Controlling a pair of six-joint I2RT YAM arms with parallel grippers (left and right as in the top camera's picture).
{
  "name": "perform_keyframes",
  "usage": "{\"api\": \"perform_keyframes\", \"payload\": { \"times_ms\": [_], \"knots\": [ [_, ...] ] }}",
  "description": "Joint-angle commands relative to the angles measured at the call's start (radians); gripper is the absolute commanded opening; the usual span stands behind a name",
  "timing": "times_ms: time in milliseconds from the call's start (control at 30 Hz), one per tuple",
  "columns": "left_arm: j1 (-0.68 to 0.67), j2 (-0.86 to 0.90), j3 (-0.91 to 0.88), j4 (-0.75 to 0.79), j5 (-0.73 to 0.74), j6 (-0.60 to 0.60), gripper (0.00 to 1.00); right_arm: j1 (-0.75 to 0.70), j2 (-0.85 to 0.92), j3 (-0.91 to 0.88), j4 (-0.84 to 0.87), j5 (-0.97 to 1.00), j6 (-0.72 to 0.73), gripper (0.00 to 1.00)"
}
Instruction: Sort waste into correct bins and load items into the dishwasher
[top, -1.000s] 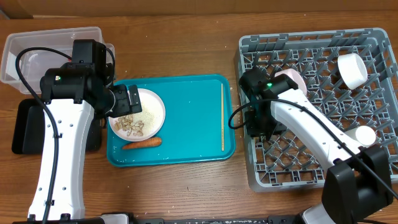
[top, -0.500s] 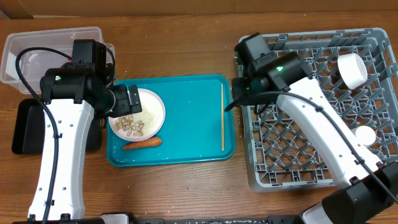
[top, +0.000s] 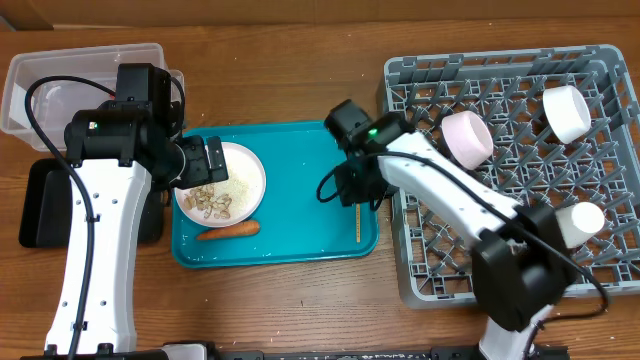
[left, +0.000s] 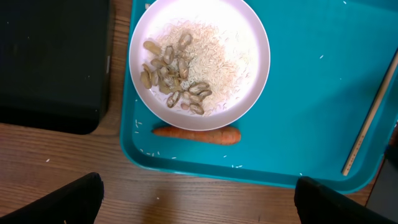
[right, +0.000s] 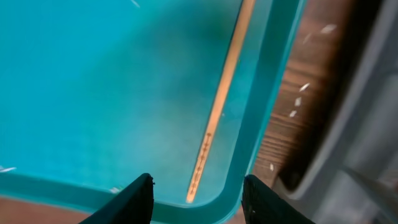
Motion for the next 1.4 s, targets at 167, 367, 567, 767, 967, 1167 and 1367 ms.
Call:
{"api": "perform_keyframes", "payload": {
  "times_ms": [167,367,567,767,967,1167,1367],
  "knots": [
    [0.004,-0.010,0.002,0.003,0.005,-0.010,1.00,0.003,0.086,-0.053,0.075,-0.014,0.015,0.48],
    [0.004,-0.010,0.002,0.003,0.005,-0.010,1.00,0.003,0.106,-0.104,0.133,-0.014,0.015,0.44],
    [0.004,-0.010,0.002,0.002,0.005,-0.010,1.00,0.003,0.112,-0.134,0.149,-0.013,0.019,0.26],
    [0.004,-0.010,0.002,0.002,0.005,-0.010,1.00,0.003,0.112,-0.123,0.132,-0.014,0.031,0.04],
    [0.004,-0.010,0.002,0.002,0.005,-0.010,1.00,-0.004,0.036,-0.016,0.028,-0.011,0.023,0.04],
    [0.004,-0.010,0.002,-0.001,0.005,-0.010,1.00,-0.053,-0.155,0.102,-0.090,0.060,-0.002,0.04],
    [0.004,-0.010,0.002,-0.001,0.005,-0.010,1.00,-0.161,-0.279,0.106,-0.204,0.077,-0.054,0.04]
  ]
}}
